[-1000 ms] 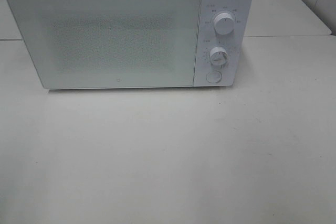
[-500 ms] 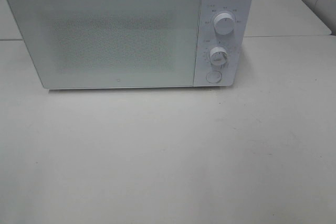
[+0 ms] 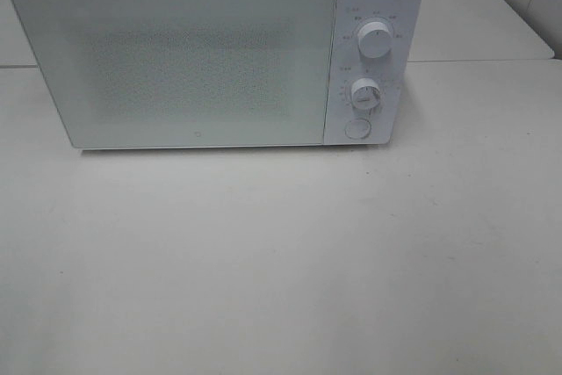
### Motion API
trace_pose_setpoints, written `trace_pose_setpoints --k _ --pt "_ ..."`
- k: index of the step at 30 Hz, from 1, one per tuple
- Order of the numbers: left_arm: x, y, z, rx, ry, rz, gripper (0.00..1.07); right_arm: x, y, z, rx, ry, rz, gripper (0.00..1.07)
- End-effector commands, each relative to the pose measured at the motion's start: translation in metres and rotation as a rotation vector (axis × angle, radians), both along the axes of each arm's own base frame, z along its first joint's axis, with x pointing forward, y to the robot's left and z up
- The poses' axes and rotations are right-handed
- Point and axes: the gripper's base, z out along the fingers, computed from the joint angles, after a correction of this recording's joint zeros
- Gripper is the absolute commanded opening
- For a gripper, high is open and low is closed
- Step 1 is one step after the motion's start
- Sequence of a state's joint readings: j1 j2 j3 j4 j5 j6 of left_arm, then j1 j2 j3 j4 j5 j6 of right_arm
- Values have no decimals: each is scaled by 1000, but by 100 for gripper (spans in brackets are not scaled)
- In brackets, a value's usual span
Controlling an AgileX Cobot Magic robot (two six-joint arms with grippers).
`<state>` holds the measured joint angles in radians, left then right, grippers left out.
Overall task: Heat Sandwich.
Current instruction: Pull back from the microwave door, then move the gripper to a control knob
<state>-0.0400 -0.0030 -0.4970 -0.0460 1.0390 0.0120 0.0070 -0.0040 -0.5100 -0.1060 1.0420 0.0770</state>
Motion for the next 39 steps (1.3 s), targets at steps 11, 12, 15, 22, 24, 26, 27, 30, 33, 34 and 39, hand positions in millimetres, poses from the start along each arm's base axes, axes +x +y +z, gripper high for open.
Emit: trace_pose_setpoints --k 11,12,15,22,24,26,27,30,33,34,39 --pt "-3 0 0 -5 -36 -1 104 -3 0 -1 -10 -24 -1 76" --pt "-3 0 0 -5 -36 -1 104 -3 0 -1 -10 -24 -1 76" --pt "-3 0 0 -5 -36 -1 104 -3 0 -1 -10 -24 -1 76" --pt "-3 0 0 -5 -36 -1 104 -3 0 -1 -10 -24 -1 76" --pt "-3 0 0 -5 -36 -1 104 -3 0 -1 -10 -24 -1 76" --pt "-3 0 0 -5 -36 -1 104 -3 0 -1 -10 -24 -1 76" --pt "-3 0 0 -5 -36 -1 104 -3 0 -1 -10 -24 -1 76" --pt "-3 0 0 -5 -36 -1 104 -3 0 -1 -10 -24 -1 76" --pt "-3 0 0 -5 -36 -1 104 -3 0 -1 -10 -24 -1 76" --pt "-3 0 0 -5 -36 -1 104 -3 0 -1 -10 -24 -1 76" --pt "-3 0 0 -5 -36 -1 104 -3 0 -1 -10 -24 -1 76"
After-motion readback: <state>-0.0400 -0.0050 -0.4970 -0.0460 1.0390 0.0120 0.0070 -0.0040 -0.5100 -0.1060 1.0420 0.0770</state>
